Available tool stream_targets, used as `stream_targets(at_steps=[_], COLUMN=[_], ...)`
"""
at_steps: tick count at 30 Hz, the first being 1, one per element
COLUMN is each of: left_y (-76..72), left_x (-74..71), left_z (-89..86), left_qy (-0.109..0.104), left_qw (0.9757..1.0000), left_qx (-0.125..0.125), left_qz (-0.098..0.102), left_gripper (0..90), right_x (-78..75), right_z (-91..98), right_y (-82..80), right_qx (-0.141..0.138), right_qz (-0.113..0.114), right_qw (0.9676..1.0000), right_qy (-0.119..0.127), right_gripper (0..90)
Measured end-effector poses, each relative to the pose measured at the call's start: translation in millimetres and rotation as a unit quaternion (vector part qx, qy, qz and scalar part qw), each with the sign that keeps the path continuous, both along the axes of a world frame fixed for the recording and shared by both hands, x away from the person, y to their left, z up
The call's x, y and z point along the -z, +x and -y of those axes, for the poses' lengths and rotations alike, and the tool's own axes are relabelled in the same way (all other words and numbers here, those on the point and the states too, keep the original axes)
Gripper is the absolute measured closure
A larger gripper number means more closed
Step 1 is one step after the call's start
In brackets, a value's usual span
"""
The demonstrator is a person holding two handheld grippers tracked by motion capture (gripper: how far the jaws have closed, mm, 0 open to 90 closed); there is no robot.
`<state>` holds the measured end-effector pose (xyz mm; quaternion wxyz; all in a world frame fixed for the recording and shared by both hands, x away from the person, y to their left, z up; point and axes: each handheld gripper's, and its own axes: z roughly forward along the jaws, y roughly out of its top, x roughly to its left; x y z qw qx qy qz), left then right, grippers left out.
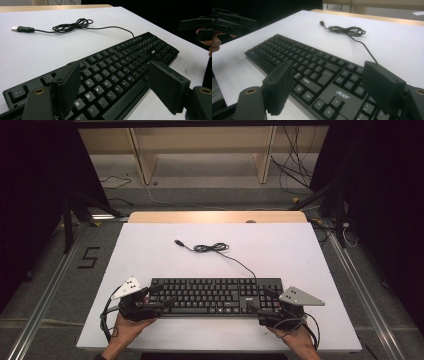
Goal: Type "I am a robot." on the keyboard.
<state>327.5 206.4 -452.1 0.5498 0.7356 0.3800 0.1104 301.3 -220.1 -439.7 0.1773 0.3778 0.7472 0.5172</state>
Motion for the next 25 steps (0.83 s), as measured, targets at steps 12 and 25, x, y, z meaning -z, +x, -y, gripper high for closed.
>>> stream_targets(at_steps=[12, 25], left_y=[0.2, 1.1], left_x=[0.3, 1.1], left_z=[0.0, 0.2], left_qy=[-0.002, -0.001], left_qw=[1.0, 1.0], left_qx=[-0.002, -0.004], left_qz=[0.0, -0.001], left_gripper=[26.0, 26.1], right_x=[0.2, 0.0], right_z=[-0.4, -0.4], right_y=[0.1, 1.5], right_qx=[0.0, 0.001], right_qz=[0.0, 0.0], right_qw=[1.0, 1.0], right_qy=[0.001, 0.001], right_gripper=[26.2, 25.9])
